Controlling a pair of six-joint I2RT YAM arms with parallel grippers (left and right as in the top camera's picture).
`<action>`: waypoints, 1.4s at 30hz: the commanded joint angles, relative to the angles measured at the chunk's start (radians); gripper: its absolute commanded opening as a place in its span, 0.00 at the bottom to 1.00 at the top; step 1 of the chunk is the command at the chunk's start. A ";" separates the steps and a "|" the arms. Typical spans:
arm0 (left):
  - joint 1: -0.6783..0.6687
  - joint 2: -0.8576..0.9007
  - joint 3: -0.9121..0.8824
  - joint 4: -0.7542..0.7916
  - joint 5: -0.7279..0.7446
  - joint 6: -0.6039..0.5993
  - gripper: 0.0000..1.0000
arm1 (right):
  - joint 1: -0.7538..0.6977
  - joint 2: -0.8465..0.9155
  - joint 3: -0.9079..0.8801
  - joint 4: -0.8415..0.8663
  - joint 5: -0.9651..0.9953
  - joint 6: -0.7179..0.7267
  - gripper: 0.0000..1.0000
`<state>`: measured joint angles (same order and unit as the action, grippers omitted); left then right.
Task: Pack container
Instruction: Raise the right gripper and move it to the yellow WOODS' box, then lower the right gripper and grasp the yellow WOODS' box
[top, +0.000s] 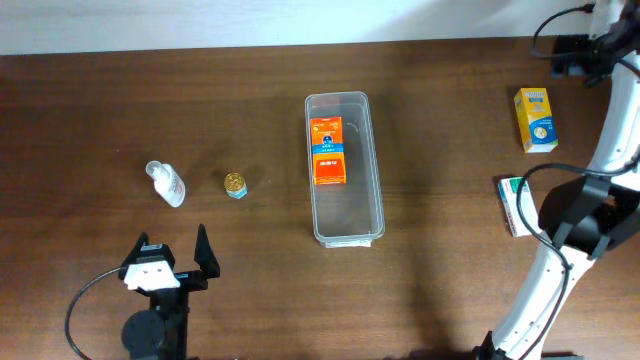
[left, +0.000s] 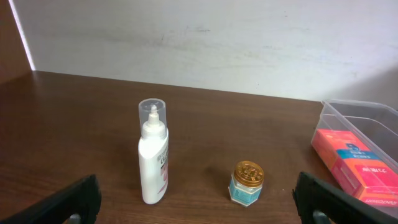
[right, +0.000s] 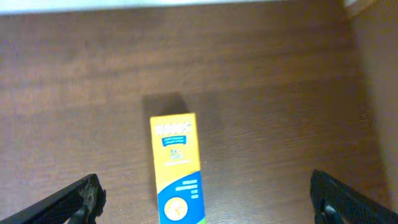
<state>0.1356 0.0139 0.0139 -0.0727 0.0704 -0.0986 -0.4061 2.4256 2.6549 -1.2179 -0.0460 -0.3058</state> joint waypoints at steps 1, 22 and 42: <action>-0.004 -0.007 -0.005 -0.003 -0.008 -0.006 1.00 | -0.002 0.025 -0.037 -0.009 -0.040 -0.067 0.98; -0.004 -0.007 -0.005 -0.003 -0.008 -0.006 0.99 | -0.002 0.034 -0.381 0.074 -0.036 -0.109 0.99; -0.004 -0.007 -0.005 -0.003 -0.008 -0.006 0.99 | -0.028 0.058 -0.425 0.160 -0.100 -0.109 0.98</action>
<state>0.1356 0.0139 0.0139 -0.0723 0.0704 -0.0986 -0.4290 2.4504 2.2391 -1.0607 -0.1196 -0.4046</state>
